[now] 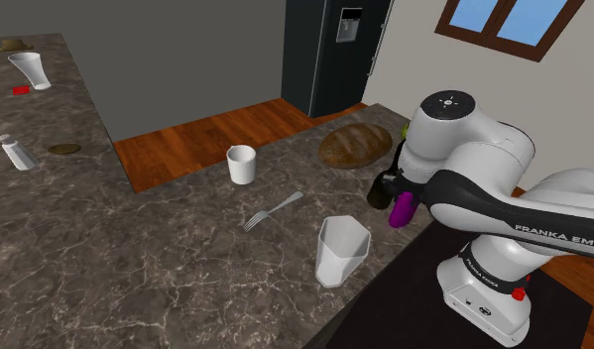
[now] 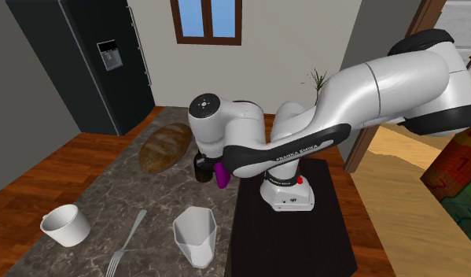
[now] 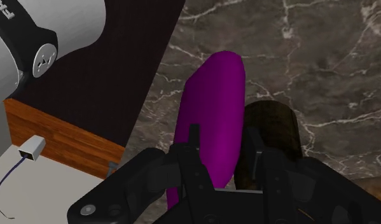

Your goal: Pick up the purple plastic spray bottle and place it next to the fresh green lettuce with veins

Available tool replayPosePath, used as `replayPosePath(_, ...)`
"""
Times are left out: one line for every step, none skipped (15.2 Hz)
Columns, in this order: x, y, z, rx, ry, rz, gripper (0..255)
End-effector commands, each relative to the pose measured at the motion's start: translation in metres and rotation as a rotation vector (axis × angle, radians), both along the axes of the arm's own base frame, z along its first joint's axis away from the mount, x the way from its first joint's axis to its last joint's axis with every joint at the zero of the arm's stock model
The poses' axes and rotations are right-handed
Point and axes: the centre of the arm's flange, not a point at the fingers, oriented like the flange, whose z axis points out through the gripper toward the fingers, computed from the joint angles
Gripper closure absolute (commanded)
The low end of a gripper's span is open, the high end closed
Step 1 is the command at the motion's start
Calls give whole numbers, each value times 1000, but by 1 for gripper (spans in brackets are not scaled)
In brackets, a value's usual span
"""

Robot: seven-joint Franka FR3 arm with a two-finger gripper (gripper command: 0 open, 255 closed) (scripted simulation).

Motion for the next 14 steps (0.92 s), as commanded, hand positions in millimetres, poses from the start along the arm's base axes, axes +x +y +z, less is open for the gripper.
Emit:
replayPosePath(0, 0, 11, 0, 1, 0, 255)
replayPosePath(0, 0, 16, 0, 1, 0, 255)
replayPosePath(0, 0, 21, 0, 1, 0, 255)
replayPosePath(0, 0, 26, 0, 1, 0, 255)
replayPosePath(0, 0, 32, 0, 1, 0, 255)
replayPosePath(0, 0, 37, 0, 1, 0, 255)
replayPosePath(0, 0, 42, 0, 1, 0, 255)
replayPosePath(0, 0, 48, 0, 1, 0, 255)
replayPosePath(0, 0, 53, 0, 1, 0, 255)
replayPosePath(0, 0, 58, 0, 1, 0, 255)
replayPosePath(0, 0, 63, 0, 1, 0, 255)
replayPosePath(0, 0, 69, 0, 1, 0, 255)
replayPosePath(0, 0, 74, 0, 1, 0, 255)
replayPosePath(0, 0, 79, 0, 1, 0, 255)
